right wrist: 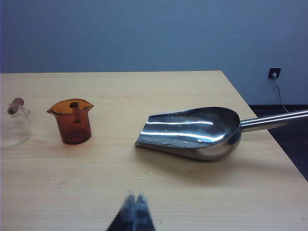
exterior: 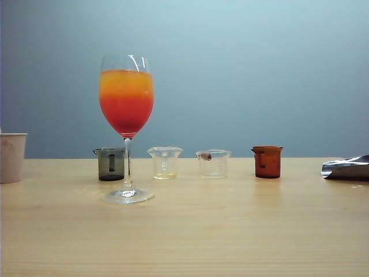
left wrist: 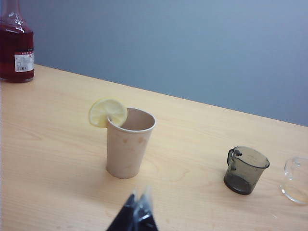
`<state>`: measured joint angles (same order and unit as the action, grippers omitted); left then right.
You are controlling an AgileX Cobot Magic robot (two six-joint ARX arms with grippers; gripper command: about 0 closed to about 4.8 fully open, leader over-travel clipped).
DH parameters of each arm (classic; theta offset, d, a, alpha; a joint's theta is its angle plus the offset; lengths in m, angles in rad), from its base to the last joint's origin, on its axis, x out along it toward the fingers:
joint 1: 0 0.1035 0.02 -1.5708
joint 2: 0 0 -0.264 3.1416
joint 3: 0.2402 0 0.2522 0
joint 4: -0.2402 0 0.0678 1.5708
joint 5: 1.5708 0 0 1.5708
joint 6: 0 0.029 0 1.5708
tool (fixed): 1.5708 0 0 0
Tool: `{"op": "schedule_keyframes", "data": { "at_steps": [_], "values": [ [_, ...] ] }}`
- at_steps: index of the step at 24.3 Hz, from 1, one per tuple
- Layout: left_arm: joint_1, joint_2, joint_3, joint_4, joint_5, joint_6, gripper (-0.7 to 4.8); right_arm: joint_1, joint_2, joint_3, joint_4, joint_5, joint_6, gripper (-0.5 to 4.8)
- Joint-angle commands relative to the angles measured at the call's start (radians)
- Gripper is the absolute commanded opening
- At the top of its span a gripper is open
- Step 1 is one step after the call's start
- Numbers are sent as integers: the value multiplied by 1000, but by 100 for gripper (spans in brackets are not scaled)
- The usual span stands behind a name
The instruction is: Pick up the lemon slice from the paper cup on the left and carefully insert it into the rim of the goblet.
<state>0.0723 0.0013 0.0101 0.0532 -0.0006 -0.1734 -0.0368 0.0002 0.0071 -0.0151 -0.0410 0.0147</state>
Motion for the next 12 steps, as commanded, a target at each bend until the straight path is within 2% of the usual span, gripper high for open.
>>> {"op": "schedule_keyframes", "data": {
  "at_steps": [1,12],
  "values": [
    [0,1,3,8,5,0,-5,1,1,-6,19,10,5,-5],
    [0,1,19,-16,31,2,-5,2,1,17,20,42,5,-5]
  ]
}}
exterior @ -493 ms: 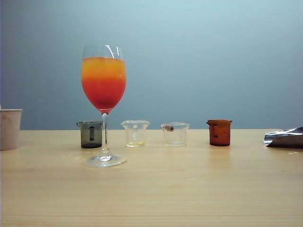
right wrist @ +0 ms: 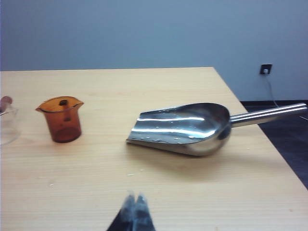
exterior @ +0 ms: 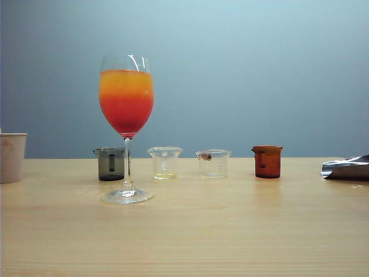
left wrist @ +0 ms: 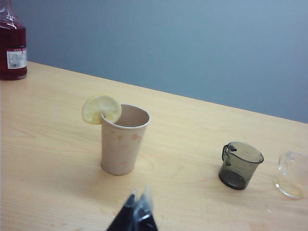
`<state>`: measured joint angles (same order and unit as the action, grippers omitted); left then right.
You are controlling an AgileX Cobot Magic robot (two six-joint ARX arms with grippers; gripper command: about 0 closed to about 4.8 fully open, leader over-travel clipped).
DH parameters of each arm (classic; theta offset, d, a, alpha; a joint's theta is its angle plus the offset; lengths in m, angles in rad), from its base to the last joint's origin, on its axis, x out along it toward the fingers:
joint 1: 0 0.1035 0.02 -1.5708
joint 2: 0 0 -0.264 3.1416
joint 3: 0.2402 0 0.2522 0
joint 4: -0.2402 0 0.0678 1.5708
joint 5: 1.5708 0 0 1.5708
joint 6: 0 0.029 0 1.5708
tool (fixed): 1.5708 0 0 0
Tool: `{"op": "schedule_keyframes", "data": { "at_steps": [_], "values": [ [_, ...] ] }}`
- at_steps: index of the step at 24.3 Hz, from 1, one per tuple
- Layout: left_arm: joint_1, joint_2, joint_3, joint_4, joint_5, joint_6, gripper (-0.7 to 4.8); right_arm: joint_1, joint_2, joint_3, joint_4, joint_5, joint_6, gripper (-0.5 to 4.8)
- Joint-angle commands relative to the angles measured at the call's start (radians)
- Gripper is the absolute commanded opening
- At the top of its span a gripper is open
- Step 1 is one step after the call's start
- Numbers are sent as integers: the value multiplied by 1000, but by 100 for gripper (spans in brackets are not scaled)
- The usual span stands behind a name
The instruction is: Pick up the lemon slice from the paper cup on the left and carefully insert it into the rim of the goblet.
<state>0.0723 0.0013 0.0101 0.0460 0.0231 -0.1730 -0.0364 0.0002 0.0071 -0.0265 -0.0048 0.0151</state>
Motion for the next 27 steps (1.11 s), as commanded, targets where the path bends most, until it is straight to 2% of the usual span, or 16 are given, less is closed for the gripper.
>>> {"op": "schedule_keyframes", "data": {
  "at_steps": [1,5,11,15,20,22,24,27],
  "values": [
    [0,2,34,-27,7,2,-5,3,1,34,22,5,5,-5],
    [0,10,178,-156,-8,61,-5,37,71,193,-138,6,7,-5],
    [0,115,341,-222,-14,69,-5,109,196,333,-50,-33,8,-5],
    [0,222,448,-264,55,126,-5,183,296,425,-51,-42,8,-5],
    [0,403,586,-292,143,226,-5,312,487,571,-49,-39,8,-5],
    [1,489,643,-293,178,229,-5,381,574,647,-47,-39,7,-5],
    [1,549,679,-292,184,231,-5,434,631,692,-45,-39,-3,-5],
    [3,632,725,-293,187,299,-5,507,701,742,-42,-39,-56,-5]
  ]
}}
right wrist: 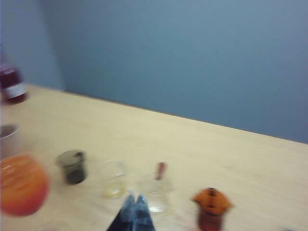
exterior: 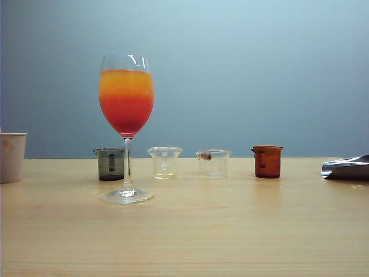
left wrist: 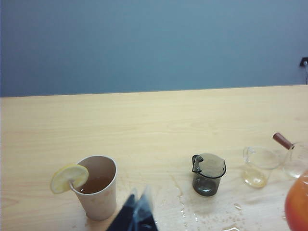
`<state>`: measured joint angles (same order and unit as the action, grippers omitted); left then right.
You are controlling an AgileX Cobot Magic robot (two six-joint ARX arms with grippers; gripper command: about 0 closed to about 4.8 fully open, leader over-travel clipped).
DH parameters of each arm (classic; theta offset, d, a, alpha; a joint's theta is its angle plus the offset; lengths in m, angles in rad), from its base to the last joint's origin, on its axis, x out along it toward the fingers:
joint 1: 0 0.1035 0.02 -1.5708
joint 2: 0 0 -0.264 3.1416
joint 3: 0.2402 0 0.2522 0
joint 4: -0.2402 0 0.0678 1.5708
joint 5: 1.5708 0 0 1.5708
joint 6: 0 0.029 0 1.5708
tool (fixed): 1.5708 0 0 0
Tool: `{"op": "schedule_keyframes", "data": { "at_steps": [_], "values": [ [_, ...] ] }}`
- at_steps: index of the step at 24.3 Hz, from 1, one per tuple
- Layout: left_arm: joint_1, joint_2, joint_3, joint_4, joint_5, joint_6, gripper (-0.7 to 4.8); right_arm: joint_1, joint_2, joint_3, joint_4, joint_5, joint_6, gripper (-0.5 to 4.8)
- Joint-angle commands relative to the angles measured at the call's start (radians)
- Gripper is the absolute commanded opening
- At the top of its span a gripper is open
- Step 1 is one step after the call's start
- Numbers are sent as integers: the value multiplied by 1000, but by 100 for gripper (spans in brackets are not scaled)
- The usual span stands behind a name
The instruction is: Pick up the lemon slice from the paper cup on the left and carefully insert it into the rim of the goblet.
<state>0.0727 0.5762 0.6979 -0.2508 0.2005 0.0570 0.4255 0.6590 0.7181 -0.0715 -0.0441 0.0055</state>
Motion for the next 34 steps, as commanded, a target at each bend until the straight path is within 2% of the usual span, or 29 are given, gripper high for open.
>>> {"op": "schedule_keyframes", "data": {
  "at_steps": [1,3,8,9,11,15,18,22,25,26,28,30,34],
  "values": [
    [8,82,49,5,10,79,-5,72,70,45,4,0,-60,-5],
    [26,135,72,5,15,78,-5,110,111,68,6,-2,-63,-5],
    [154,261,92,28,140,89,-5,179,224,107,59,-75,-63,-5],
    [214,293,92,31,193,97,-5,193,249,108,81,-79,-63,-5],
    [259,322,92,43,228,132,-5,193,270,108,102,-112,-62,-5],
    [301,398,92,117,238,211,-5,194,310,108,167,-174,-58,-5],
    [321,484,103,177,310,230,-5,199,341,109,214,-194,-45,-5],
    [319,637,236,161,316,243,-5,206,360,109,230,-195,-29,-5],
    [319,717,333,123,312,333,-5,207,365,109,243,-195,-28,-5],
    [319,768,399,56,312,403,-5,207,374,109,261,-195,-23,-5],
    [319,823,467,-31,312,469,-5,207,385,109,284,-195,-3,-5],
    [319,895,541,-147,312,590,-5,214,422,109,339,-198,28,-5],
    [319,931,546,-227,285,711,-5,236,479,110,407,-199,55,-5]
  ]
}}
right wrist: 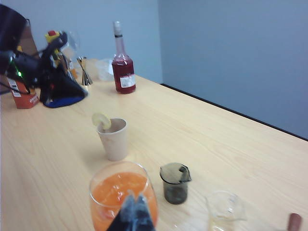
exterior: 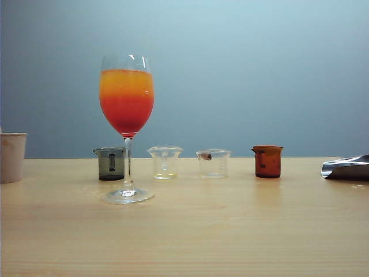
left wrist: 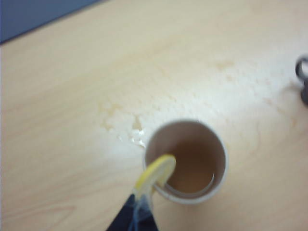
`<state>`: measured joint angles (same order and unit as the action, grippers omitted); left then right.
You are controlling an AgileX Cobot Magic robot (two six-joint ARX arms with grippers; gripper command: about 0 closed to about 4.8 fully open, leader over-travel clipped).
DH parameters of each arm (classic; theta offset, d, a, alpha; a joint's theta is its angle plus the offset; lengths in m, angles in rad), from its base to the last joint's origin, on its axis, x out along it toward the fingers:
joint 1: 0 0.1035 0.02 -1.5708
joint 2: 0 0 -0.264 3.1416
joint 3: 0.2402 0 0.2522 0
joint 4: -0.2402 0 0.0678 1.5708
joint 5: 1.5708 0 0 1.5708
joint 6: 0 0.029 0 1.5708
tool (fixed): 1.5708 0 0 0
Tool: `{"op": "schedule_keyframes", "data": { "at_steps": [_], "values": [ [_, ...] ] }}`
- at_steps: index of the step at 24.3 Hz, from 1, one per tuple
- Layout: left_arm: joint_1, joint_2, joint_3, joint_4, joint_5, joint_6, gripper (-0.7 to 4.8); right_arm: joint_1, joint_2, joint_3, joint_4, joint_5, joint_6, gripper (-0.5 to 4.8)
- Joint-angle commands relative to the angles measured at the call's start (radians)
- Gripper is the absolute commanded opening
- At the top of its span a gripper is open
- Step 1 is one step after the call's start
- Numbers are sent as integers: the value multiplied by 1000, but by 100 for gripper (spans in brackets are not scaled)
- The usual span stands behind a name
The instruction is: Pick up the lemon slice from the paper cup on the left and carefully insert it into the rim of the goblet.
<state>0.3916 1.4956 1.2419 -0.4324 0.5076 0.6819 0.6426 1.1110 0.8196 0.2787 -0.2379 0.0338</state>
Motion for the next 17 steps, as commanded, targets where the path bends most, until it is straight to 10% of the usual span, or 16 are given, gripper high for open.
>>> {"op": "schedule_keyframes", "data": {
  "at_steps": [1,17],
  "values": [
    [0,18,2,-49,-21,101,-5,27,41,10,64,-5,26,-5],
    [0,101,2,-8,-59,182,-5,114,128,32,68,22,22,-5]
  ]
}}
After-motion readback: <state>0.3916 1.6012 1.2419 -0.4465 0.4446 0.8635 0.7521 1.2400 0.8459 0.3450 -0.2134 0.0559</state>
